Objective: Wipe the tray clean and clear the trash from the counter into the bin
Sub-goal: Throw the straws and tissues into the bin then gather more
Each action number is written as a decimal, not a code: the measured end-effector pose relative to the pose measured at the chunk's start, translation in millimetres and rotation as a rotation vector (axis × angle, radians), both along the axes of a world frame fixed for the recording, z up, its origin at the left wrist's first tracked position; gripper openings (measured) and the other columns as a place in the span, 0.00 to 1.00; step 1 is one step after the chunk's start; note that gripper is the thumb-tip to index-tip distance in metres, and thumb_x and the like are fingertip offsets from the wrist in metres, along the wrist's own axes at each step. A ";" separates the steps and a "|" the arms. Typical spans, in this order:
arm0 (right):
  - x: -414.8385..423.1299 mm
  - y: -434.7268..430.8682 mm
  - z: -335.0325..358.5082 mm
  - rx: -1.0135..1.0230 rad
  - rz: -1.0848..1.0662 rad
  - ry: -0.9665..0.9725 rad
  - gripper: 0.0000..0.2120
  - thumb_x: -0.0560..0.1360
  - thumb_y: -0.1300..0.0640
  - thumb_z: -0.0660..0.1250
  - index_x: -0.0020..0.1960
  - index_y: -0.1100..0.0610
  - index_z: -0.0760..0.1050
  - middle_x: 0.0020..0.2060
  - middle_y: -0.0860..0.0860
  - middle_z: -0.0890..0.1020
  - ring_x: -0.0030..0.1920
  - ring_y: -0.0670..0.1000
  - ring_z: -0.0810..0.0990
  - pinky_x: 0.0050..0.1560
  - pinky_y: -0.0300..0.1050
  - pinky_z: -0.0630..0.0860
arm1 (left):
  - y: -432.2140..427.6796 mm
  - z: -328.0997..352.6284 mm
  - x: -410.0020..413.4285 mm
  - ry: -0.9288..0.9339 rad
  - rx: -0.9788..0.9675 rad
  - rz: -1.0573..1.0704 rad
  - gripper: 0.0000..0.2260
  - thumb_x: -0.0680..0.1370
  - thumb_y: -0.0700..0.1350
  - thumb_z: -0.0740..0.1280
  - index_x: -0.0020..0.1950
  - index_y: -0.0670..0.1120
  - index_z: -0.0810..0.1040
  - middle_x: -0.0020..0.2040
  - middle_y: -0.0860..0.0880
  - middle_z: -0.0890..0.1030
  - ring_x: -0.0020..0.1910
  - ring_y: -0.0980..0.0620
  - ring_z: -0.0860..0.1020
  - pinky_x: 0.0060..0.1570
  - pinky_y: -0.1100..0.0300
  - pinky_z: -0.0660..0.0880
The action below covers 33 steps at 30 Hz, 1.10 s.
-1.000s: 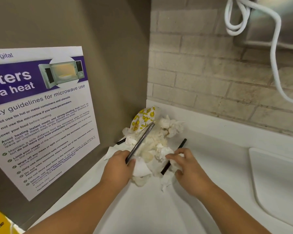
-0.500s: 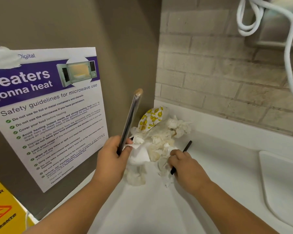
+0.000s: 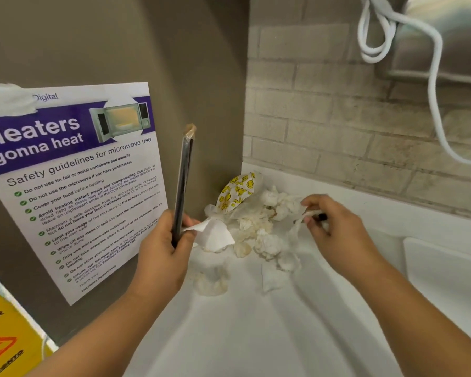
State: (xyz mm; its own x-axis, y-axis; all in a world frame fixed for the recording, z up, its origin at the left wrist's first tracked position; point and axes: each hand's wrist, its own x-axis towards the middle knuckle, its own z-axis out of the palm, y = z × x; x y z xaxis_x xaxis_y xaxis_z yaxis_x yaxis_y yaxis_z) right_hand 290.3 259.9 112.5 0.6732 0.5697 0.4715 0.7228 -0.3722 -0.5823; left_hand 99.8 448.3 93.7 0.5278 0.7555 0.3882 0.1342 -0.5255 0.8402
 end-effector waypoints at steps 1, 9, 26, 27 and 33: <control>-3.1 -2.7 7.4 0.045 -0.002 0.043 0.11 0.77 0.61 0.65 0.56 0.47 0.75 0.45 0.38 0.77 0.45 0.41 0.76 0.49 0.36 0.70 | -0.1 -1.3 -4.2 0.010 0.003 0.003 0.11 0.77 0.40 0.64 0.40 0.56 0.71 0.30 0.50 0.73 0.31 0.51 0.70 0.29 0.68 0.67; -41.4 -14.0 44.6 0.260 0.072 0.302 0.06 0.76 0.57 0.67 0.44 0.47 0.80 0.37 0.40 0.81 0.35 0.38 0.75 0.40 0.31 0.71 | -1.7 -2.2 -43.0 0.124 0.012 0.005 0.07 0.78 0.45 0.64 0.42 0.54 0.70 0.29 0.51 0.70 0.28 0.54 0.67 0.29 0.64 0.66; -220.4 53.8 58.8 0.032 0.610 0.502 0.07 0.74 0.61 0.68 0.40 0.52 0.81 0.33 0.47 0.80 0.30 0.44 0.73 0.31 0.32 0.69 | 37.5 -19.7 -222.7 0.142 0.283 -0.043 0.06 0.78 0.43 0.64 0.51 0.53 0.76 0.37 0.61 0.74 0.37 0.58 0.74 0.34 0.70 0.69; -235.7 62.6 56.0 0.010 0.634 0.502 0.07 0.74 0.61 0.68 0.40 0.52 0.81 0.33 0.47 0.80 0.30 0.43 0.74 0.31 0.32 0.70 | 44.2 -23.7 -240.7 0.151 0.268 -0.026 0.05 0.78 0.44 0.64 0.51 0.53 0.76 0.37 0.58 0.75 0.37 0.56 0.74 0.34 0.67 0.69; -328.8 121.1 7.3 -0.073 0.744 0.551 0.08 0.74 0.63 0.69 0.43 0.51 0.80 0.37 0.48 0.80 0.35 0.40 0.76 0.37 0.35 0.72 | 82.0 -62.4 -351.6 0.307 0.167 0.051 0.13 0.77 0.41 0.64 0.45 0.62 0.72 0.38 0.55 0.77 0.39 0.56 0.75 0.35 0.63 0.72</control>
